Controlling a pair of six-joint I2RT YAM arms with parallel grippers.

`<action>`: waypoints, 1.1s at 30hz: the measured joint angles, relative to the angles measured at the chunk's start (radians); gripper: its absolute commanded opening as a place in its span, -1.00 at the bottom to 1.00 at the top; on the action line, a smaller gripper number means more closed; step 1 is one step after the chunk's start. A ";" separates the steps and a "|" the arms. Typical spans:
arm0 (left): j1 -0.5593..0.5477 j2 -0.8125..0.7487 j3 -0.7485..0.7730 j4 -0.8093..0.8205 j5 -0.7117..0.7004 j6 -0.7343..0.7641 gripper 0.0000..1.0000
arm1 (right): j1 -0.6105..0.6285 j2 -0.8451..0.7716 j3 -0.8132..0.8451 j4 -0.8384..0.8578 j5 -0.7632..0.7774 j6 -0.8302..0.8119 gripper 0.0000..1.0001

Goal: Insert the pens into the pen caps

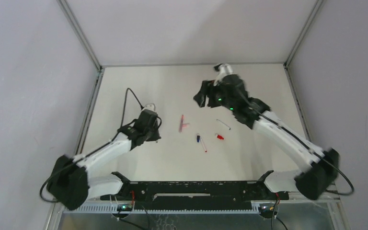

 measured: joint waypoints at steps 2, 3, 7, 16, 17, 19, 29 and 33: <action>0.008 0.119 0.028 -0.038 -0.020 -0.014 -0.99 | 0.010 0.122 -0.003 -0.072 0.009 0.011 0.45; 0.009 0.160 0.040 -0.051 -0.023 -0.017 -0.99 | 0.017 0.168 -0.001 -0.105 0.019 0.016 0.46; 0.009 0.264 0.076 -0.082 -0.026 -0.022 -0.68 | 0.061 0.362 0.124 -0.282 0.056 0.025 0.46; 0.013 0.282 0.101 -0.081 0.010 -0.003 -0.13 | 0.124 0.621 0.430 -0.373 0.087 0.061 0.37; 0.016 0.287 0.101 -0.073 0.021 -0.002 -0.09 | 0.131 0.664 0.462 -0.384 0.095 0.070 0.34; 0.021 0.301 0.101 -0.055 0.040 0.003 0.01 | 0.144 0.729 0.494 -0.396 0.106 0.084 0.29; 0.091 0.328 0.048 0.039 0.131 0.023 0.08 | 0.164 0.928 0.571 -0.456 0.153 0.152 -0.03; 0.121 0.328 0.040 0.069 0.158 0.039 0.09 | 0.161 0.948 0.593 -0.456 0.166 0.166 -0.03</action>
